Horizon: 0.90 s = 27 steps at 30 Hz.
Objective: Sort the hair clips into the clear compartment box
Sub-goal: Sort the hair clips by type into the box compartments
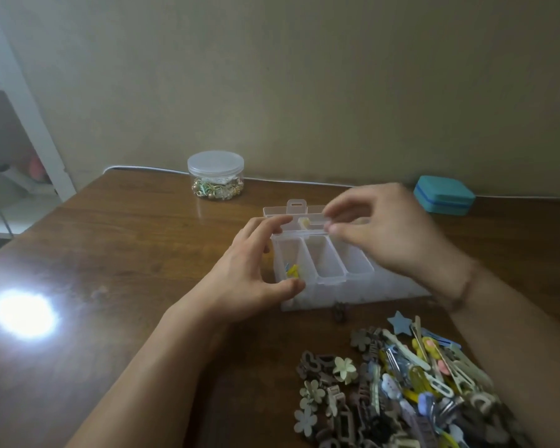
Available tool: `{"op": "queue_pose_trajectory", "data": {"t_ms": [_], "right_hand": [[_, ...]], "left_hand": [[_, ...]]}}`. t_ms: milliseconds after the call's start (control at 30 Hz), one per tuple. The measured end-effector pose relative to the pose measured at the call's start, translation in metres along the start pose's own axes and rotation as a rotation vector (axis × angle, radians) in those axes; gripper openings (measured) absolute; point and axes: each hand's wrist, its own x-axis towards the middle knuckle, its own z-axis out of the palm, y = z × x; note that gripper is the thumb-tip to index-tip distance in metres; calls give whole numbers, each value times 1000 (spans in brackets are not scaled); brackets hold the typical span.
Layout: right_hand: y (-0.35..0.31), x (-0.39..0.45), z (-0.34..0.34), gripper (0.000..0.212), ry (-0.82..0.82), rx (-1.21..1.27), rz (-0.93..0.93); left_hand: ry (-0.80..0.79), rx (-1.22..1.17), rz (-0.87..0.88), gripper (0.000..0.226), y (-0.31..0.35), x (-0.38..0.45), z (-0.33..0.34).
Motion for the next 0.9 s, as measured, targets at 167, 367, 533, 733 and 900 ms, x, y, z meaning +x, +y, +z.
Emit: {"op": "queue_pose_trajectory", "data": {"t_ms": [167,367,533,733,900], "right_hand": [[46,-58,-52,23,-90,-147,189],[92,-110,-51,16,-315,-421,395],[88,-112,-31,10,-241,-401,344],[84,-112,-31,9,-298,-409,383],[80,-113,-33,12,-366,-441,365]], "left_hand": [[-22,-22,-15,86,1,0,-1],[-23,-22,-20,86,1,1,-1],[-30,-23,-29,88,1,0,-1],[-29,-16,-23,88,2,0,-1],[-36,-22,-32,88,3,0,-2]]}}
